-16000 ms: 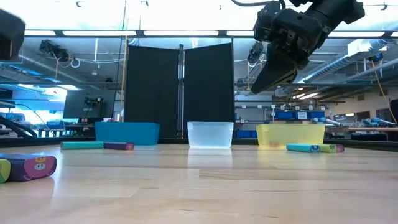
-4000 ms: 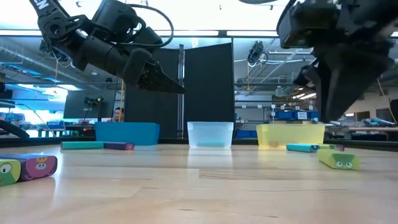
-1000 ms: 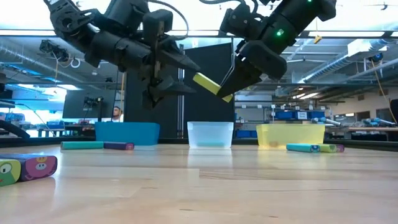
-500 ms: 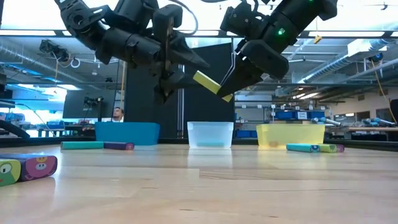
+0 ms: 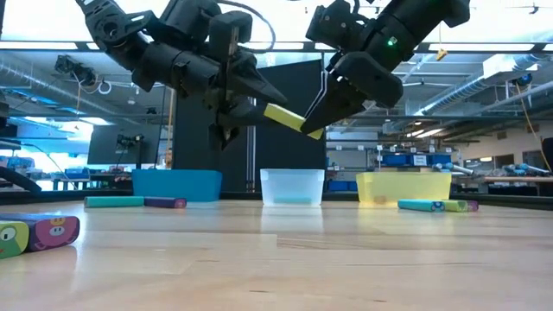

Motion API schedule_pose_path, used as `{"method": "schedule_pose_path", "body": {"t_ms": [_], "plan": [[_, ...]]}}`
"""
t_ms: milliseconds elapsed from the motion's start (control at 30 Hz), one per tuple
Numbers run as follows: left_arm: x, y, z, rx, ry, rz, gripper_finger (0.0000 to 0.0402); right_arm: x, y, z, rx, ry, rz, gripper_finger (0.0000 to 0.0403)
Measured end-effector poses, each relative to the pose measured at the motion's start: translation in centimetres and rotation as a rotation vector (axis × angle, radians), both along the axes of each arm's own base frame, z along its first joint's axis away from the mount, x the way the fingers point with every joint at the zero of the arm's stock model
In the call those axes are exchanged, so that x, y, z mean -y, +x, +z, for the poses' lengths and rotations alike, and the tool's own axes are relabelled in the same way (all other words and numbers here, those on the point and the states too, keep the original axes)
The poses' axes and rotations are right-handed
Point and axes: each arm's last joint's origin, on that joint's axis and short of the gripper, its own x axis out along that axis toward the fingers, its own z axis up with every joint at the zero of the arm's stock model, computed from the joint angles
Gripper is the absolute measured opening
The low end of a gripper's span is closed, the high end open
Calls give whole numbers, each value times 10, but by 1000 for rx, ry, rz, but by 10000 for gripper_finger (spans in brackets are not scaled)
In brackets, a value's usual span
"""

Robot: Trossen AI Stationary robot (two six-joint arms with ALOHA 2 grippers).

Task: Sort blocks
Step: Put the green block into the blue bin

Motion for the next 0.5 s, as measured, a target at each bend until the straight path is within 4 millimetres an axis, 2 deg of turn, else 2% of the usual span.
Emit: {"method": "schedule_pose_path", "body": {"t_ms": [133,233,500], "plan": [[2,0,-1,-11,-20,-22,187,2,0,1,9,-14,-20,117],[2,0,-1,-11,-27,-37,209,2,0,1,11,-24,-29,117],[0,1,1,9,-14,13,201,4,1,1,13,-28,-40,117]]}}
